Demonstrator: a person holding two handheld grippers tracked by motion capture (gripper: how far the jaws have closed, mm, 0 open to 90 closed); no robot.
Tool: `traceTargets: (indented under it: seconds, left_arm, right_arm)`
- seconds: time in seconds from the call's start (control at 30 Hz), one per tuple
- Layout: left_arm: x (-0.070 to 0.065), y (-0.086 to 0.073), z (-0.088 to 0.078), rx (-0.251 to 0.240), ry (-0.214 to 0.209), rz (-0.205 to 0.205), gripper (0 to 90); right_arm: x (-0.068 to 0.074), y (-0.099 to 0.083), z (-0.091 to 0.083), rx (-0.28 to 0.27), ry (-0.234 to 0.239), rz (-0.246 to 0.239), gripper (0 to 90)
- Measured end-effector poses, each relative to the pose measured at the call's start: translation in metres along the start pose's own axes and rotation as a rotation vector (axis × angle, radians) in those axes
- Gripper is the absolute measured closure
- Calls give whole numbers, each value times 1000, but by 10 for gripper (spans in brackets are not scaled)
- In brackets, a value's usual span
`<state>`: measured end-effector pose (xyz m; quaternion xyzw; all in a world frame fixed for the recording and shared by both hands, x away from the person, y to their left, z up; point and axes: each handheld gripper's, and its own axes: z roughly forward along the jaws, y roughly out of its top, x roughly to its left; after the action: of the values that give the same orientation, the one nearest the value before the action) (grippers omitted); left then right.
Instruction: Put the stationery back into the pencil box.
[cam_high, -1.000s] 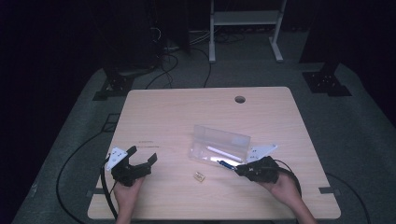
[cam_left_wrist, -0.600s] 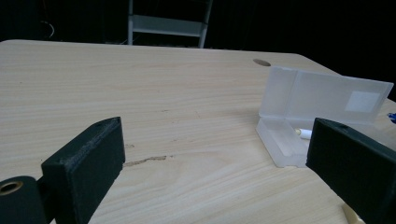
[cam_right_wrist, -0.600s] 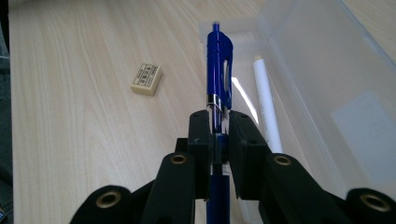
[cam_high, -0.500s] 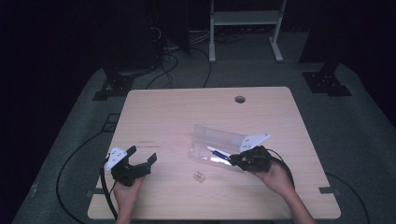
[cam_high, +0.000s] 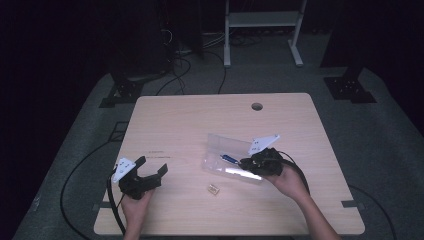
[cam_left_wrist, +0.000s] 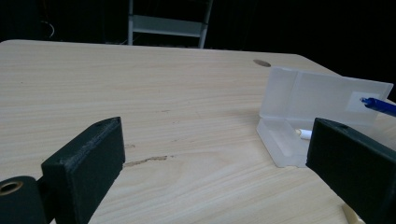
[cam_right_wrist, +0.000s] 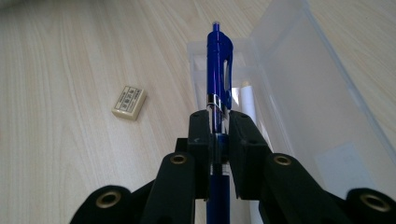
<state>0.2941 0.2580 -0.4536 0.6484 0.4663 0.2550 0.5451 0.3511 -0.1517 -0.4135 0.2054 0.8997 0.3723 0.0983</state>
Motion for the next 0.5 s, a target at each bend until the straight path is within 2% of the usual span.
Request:
traceTargets:
  seconds: [0.5]
  left_arm:
    - [1, 0, -2, -7, 0, -6, 34]
  right_arm:
    - [-4, 4, 24, 54, 1, -21, 791]
